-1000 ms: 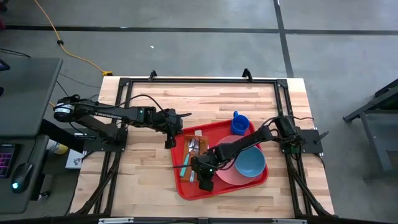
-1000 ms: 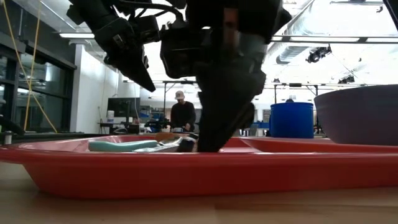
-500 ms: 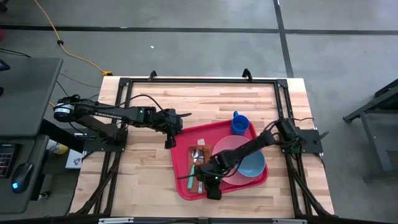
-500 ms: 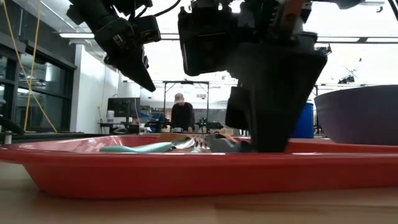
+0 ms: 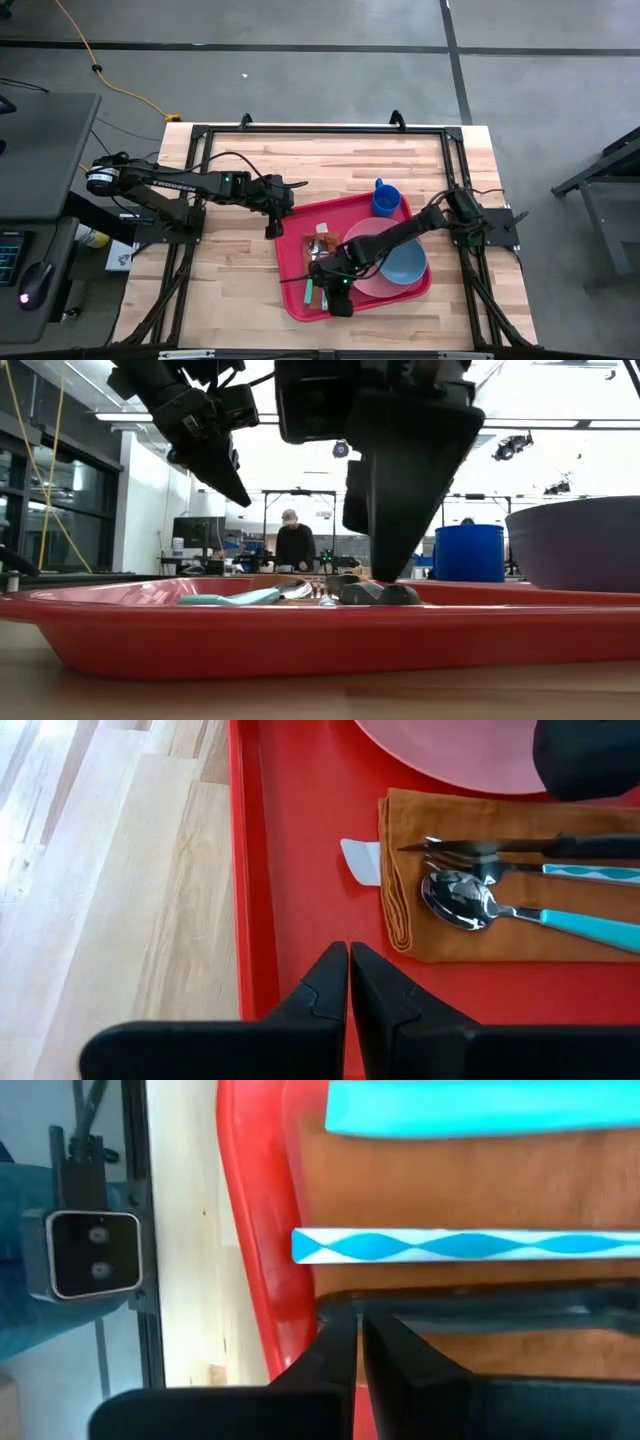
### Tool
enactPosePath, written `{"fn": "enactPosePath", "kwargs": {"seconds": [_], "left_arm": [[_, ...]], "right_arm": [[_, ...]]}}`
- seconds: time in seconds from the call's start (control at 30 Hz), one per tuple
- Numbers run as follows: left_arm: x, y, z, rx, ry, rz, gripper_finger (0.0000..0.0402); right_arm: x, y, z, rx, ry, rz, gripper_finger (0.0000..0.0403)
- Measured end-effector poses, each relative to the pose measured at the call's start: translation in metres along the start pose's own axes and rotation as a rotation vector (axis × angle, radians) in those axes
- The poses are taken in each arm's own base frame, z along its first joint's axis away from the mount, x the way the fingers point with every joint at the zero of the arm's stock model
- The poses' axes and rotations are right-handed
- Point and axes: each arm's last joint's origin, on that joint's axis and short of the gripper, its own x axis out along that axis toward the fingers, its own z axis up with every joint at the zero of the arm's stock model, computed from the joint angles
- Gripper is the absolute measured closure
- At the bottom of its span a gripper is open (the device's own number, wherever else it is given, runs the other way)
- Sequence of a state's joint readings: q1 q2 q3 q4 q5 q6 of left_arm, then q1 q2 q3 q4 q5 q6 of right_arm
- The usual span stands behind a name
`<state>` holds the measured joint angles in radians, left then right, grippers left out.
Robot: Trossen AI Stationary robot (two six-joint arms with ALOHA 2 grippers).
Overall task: Set up tray
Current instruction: Adjust the knife on the orange napkin
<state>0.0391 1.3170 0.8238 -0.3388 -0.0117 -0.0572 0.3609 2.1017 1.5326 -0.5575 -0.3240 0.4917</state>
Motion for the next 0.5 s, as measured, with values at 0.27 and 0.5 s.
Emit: {"fn": "enactPosePath", "kwargs": {"seconds": [0.27,0.5], "left_arm": [[0.000,0.000,0.000,-0.001,0.000,0.001,0.0357],[0.000,0.000,0.000,-0.004,-0.001,0.007,0.0357]], "right_arm": [[-0.012,-0.003,0.007,-0.019,0.016,-0.056,0.0403],[-0.030,-0.021,0.024,-0.025,-0.024,-0.122,0.0403]]}}
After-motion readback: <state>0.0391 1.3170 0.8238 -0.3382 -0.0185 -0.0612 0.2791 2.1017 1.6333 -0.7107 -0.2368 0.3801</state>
